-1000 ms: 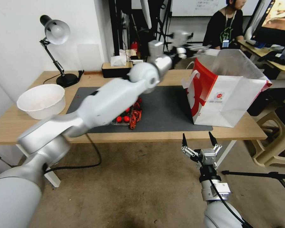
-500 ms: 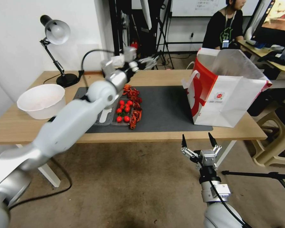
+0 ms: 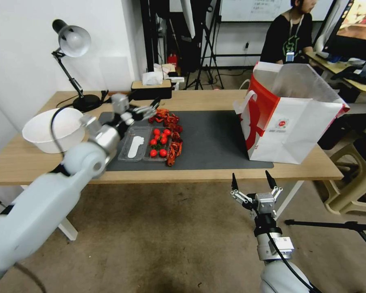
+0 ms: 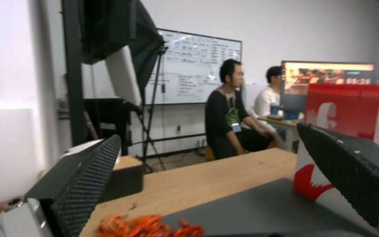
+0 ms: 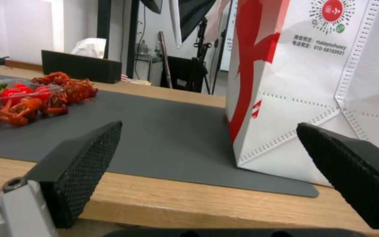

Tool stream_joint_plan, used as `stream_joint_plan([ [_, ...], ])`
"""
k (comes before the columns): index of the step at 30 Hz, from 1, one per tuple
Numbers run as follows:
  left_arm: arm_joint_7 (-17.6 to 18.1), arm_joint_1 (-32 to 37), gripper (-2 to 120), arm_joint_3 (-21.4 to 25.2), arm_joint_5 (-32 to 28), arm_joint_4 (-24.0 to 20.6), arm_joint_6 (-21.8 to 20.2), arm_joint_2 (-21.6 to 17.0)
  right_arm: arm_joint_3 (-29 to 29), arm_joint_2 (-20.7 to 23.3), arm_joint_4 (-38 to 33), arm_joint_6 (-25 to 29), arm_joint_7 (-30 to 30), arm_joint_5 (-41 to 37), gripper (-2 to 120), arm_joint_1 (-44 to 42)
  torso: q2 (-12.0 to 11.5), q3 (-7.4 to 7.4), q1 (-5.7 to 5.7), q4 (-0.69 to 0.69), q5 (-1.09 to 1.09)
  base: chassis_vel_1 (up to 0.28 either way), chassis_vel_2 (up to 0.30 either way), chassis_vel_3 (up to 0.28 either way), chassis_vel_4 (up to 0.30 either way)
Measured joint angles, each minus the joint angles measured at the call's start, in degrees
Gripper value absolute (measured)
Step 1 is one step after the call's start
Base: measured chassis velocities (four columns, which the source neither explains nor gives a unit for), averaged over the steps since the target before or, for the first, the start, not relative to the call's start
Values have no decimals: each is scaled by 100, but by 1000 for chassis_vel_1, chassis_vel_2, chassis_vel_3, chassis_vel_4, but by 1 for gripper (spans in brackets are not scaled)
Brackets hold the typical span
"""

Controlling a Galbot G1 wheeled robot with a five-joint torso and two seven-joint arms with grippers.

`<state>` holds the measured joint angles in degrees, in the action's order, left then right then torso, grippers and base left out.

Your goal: Pick up the trash from the table and place it into the takeout bag.

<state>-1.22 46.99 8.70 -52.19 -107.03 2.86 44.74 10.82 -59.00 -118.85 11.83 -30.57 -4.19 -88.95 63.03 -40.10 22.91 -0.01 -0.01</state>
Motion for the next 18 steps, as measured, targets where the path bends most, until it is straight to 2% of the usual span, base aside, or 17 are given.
stream_joint_plan([
  [6,68,794,100,468,370,-210,94,105,-8,-6,18,13,0,8,100,-2,0,0,0,2,-1,0,0,0,0],
  [10,199,1438,100,905,714,-405,133,314,-21,-22,26,25,0,29,100,-9,0,0,0,0,2,0,0,0,0],
  [18,426,2114,100,1512,1327,-672,76,645,-43,-47,28,28,0,53,100,-2,-1,0,1,1,1,0,0,0,0],
])
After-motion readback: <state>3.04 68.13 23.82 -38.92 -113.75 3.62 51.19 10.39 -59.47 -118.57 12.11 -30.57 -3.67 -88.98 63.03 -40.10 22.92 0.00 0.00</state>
